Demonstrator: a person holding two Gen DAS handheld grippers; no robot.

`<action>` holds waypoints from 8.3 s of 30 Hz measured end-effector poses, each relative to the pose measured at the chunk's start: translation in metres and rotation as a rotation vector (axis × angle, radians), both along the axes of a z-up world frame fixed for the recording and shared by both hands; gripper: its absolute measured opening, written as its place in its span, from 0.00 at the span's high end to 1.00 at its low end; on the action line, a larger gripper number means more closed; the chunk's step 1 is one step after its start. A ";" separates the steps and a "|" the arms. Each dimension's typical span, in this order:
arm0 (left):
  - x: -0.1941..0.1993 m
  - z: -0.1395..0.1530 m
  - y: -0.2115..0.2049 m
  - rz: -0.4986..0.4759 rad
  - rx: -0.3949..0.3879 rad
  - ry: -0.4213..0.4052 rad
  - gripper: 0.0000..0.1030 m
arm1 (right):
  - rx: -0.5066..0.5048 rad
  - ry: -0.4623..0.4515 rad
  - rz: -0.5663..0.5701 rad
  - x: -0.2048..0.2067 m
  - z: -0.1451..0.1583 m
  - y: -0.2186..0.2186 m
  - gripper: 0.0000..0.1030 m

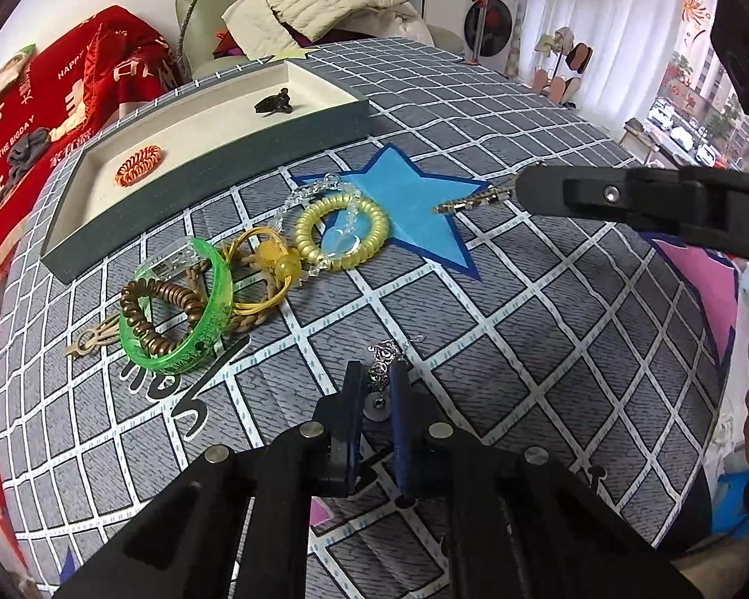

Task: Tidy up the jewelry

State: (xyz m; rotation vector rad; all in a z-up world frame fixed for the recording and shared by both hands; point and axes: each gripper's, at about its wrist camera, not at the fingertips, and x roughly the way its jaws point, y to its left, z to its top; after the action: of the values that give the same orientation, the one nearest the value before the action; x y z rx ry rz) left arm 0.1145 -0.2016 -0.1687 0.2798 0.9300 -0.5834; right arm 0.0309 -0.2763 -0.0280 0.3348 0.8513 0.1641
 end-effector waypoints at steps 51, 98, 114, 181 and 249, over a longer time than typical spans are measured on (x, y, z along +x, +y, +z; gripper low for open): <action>0.186 0.101 0.157 0.378 -0.052 -0.041 0.70 | -0.096 0.047 0.079 0.237 -0.022 0.055 0.91; 0.092 0.141 0.193 0.453 -0.104 -0.135 0.00 | -0.014 -0.019 0.060 0.121 0.028 0.045 0.22; 0.030 0.112 0.200 0.439 -0.083 -0.036 0.00 | -0.035 0.111 0.019 0.080 -0.014 0.031 0.22; 0.017 0.108 0.198 0.359 -0.215 0.085 0.76 | -0.001 0.145 0.016 0.092 -0.032 0.055 0.94; 0.060 0.157 0.218 0.199 -0.193 -0.055 0.61 | 0.022 -0.035 0.093 0.103 0.048 0.054 0.94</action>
State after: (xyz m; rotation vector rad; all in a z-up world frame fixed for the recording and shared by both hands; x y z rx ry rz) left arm 0.1749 0.0160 -0.0120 0.0290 0.8307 -0.4756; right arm 0.1344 -0.2227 0.0202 0.3125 0.8309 0.2654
